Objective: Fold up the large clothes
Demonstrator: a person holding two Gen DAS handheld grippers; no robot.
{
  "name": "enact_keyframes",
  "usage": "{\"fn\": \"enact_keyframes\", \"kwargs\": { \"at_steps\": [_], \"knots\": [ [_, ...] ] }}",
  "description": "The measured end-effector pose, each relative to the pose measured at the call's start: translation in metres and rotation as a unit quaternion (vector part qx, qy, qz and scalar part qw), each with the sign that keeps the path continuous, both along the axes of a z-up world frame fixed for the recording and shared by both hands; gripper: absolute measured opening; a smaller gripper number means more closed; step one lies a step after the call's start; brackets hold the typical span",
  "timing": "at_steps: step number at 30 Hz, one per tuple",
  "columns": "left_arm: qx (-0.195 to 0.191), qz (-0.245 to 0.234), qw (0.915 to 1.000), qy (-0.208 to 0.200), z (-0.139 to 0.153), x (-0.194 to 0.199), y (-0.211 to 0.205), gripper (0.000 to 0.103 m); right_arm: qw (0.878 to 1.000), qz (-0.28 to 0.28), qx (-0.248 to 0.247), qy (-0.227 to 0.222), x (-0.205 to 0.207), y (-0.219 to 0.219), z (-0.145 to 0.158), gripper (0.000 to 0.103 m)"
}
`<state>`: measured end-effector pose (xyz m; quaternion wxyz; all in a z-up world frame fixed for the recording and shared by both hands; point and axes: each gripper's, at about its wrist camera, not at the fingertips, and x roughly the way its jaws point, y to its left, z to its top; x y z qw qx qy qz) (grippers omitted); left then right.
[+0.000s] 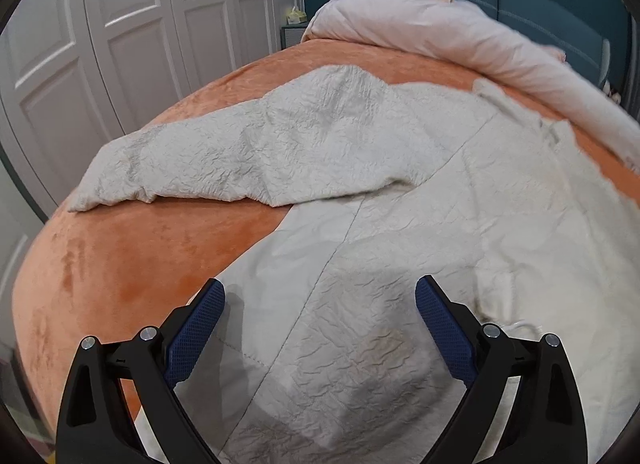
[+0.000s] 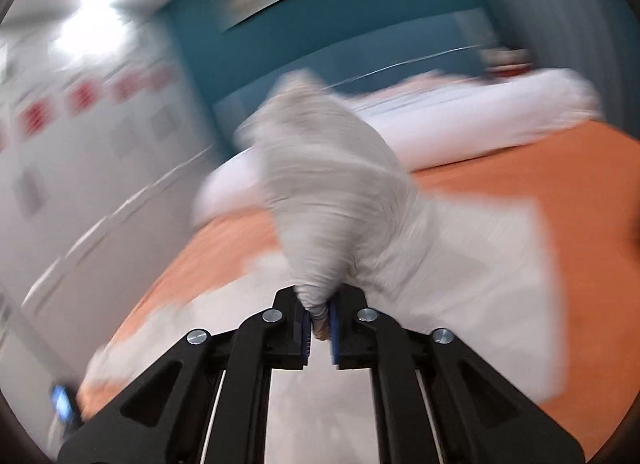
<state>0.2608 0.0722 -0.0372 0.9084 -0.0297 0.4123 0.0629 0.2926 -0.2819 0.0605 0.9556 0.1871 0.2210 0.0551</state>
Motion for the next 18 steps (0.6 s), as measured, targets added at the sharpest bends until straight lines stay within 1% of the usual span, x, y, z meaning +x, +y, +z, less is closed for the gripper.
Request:
{"fn": "enact_keyframes", "kwargs": {
  "at_steps": [1, 2, 3, 5, 7, 9, 10, 12, 13, 15, 17, 18],
  "knots": [
    [-0.015, 0.000, 0.9999, -0.004, 0.004, -0.001, 0.002, 0.093, 0.999, 0.037, -0.007, 0.009, 0.010, 0.029, -0.008, 0.022],
    [-0.043, 0.000, 0.9990, -0.013, 0.013, -0.001, 0.005, 0.093, 0.996, 0.076, -0.031, 0.028, 0.023, 0.073, -0.026, 0.041],
    [-0.058, -0.001, 0.9982, -0.018, 0.018, -0.001, 0.006, 0.093, 0.992, 0.096, -0.058, 0.050, 0.032, 0.105, -0.044, 0.051],
    [-0.106, -0.010, 0.9940, -0.028, 0.035, 0.004, 0.007, 0.093, 0.984, 0.121, -0.098, 0.091, 0.034, 0.157, -0.078, 0.051],
    [-0.139, -0.027, 0.9892, -0.038, 0.048, 0.013, 0.002, 0.094, 0.985, 0.122, -0.085, 0.089, 0.016, 0.169, -0.086, 0.051],
    [-0.156, -0.043, 0.9859, -0.042, 0.054, 0.023, -0.007, 0.094, 0.989, 0.097, -0.075, 0.085, 0.005, 0.151, -0.081, 0.051],
    [-0.169, -0.052, 0.9835, -0.038, 0.054, 0.033, -0.017, 0.094, 0.992, 0.069, -0.069, 0.084, -0.004, 0.134, -0.078, 0.051],
    [-0.188, -0.065, 0.9797, -0.025, 0.049, 0.046, -0.032, 0.094, 0.994, 0.017, -0.055, 0.093, -0.020, 0.097, -0.081, 0.051],
    [-0.198, -0.070, 0.9776, -0.011, 0.042, 0.057, -0.046, 0.094, 0.994, -0.005, -0.050, 0.100, -0.024, 0.076, -0.082, 0.051],
    [-0.214, -0.076, 0.9738, 0.017, 0.027, 0.071, -0.065, 0.094, 0.988, -0.075, -0.050, 0.123, -0.027, 0.031, -0.086, 0.051],
    [-0.230, -0.072, 0.9686, 0.061, 0.004, 0.088, -0.084, 0.094, 0.982, -0.124, -0.050, 0.136, -0.030, 0.003, -0.084, 0.052],
    [-0.235, -0.068, 0.9669, 0.073, -0.003, 0.093, -0.090, 0.092, 0.979, -0.142, -0.048, 0.139, -0.030, -0.010, -0.084, 0.052]
  ]
}}
